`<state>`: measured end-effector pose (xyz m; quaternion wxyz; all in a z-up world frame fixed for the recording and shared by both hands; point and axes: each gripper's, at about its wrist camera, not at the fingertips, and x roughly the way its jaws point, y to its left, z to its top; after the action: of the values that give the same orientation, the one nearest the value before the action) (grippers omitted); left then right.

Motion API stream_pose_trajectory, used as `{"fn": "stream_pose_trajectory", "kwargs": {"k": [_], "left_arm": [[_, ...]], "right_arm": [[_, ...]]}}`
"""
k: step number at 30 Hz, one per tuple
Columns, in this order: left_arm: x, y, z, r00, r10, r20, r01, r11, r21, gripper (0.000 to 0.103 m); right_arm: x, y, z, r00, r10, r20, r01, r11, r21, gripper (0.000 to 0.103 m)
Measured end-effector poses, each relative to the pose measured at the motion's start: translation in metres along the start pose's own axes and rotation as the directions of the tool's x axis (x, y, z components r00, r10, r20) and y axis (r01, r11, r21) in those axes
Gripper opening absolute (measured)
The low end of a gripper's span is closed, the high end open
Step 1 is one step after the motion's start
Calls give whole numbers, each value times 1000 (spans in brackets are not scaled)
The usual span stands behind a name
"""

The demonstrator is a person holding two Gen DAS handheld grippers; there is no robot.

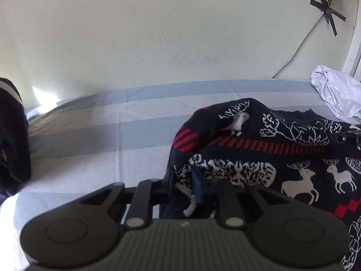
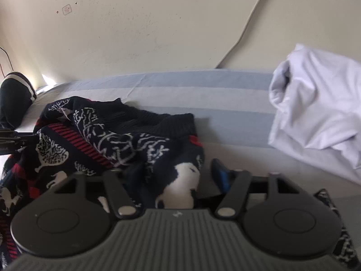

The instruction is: Fold small clothes

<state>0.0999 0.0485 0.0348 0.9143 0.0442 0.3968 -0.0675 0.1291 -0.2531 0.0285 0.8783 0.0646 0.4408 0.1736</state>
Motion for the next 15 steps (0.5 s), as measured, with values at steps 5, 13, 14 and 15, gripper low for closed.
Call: {"fn": "stream_pose_trajectory", "kwargs": {"k": [5, 13, 14, 15], "left_arm": [[-57, 53, -22, 996, 16, 90, -5, 993, -120, 15], [-87, 68, -32, 988, 147, 44, -145, 988, -49, 34], [-91, 66, -30, 988, 140, 66, -138, 990, -33, 50], [-95, 65, -25, 986, 134, 96, -133, 991, -25, 58]], "right_arm": [[-12, 34, 9, 995, 43, 88, -36, 996, -80, 19], [-9, 98, 12, 986, 151, 70, -124, 946, -298, 26], [2, 98, 9, 992, 130, -1, -124, 944, -305, 36], [8, 94, 6, 990, 128, -53, -138, 946, -294, 40]]}}
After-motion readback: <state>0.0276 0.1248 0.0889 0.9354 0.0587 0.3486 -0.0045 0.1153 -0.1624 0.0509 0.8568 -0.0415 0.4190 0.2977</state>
